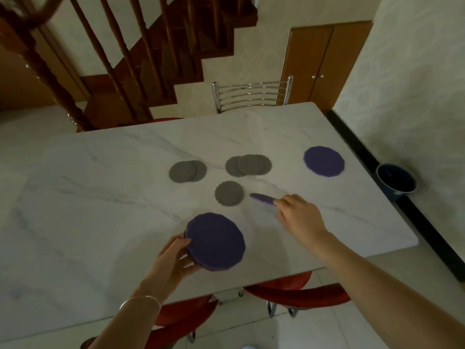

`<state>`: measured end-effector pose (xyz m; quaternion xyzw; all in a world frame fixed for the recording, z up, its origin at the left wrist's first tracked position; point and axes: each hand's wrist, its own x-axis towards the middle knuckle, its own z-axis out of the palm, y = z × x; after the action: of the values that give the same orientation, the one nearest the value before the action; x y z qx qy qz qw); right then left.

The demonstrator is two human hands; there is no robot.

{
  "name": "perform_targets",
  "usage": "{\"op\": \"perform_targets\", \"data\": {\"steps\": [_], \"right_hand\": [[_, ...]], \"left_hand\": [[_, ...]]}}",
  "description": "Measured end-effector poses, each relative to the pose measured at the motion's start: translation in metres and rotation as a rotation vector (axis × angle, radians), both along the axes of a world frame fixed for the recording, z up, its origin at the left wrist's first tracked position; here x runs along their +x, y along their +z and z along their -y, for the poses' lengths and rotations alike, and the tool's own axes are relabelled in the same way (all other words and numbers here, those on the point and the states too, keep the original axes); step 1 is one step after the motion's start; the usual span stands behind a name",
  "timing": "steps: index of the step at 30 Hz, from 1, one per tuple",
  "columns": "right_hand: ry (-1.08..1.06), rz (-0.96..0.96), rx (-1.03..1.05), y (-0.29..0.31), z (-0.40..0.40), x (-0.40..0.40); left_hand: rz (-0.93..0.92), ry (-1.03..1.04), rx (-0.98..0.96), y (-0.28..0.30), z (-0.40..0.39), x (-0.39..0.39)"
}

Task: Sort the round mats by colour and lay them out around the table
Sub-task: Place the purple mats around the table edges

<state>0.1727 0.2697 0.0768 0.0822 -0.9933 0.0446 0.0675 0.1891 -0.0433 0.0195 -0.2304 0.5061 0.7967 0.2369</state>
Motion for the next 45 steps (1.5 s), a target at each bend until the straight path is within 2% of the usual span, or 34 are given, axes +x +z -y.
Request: {"op": "perform_targets", "data": {"steps": [5,9,18,21,24,28,31,36,45], "right_hand": [[0.127,0.152,0.174,-0.051,-0.01,0.028],[0.112,0.3,0.189,-0.079,-0.017,0.045],[0.161,0.262,0.184,-0.091,-0.022,0.052],[0.111,0.261,0.105,-0.093,-0.022,0.055],[0.041,0.192,-0.094,-0.084,-0.009,0.051],[0.112,0.081,-0.394,-0.045,0.036,0.039],[0.246,0.132,-0.499,-0.018,0.083,0.032],[0.367,0.203,-0.451,0.004,0.155,0.018],[0.364,0.237,-0.376,0.019,0.29,-0.001]], "left_hand": [[0.02,0.039,0.015,-0.008,-0.002,0.008],[0.032,0.062,0.003,-0.009,-0.008,0.013],[0.042,0.066,0.021,-0.012,-0.023,0.016],[0.056,0.083,0.034,-0.013,-0.026,0.018],[0.079,0.129,0.055,-0.014,-0.027,0.02],[0.073,0.166,0.094,-0.006,-0.022,0.023],[0.046,0.184,0.109,0.006,-0.01,0.022],[-0.057,0.19,0.14,0.025,0.036,0.017],[-0.118,0.091,0.223,0.035,0.163,0.003]]}}
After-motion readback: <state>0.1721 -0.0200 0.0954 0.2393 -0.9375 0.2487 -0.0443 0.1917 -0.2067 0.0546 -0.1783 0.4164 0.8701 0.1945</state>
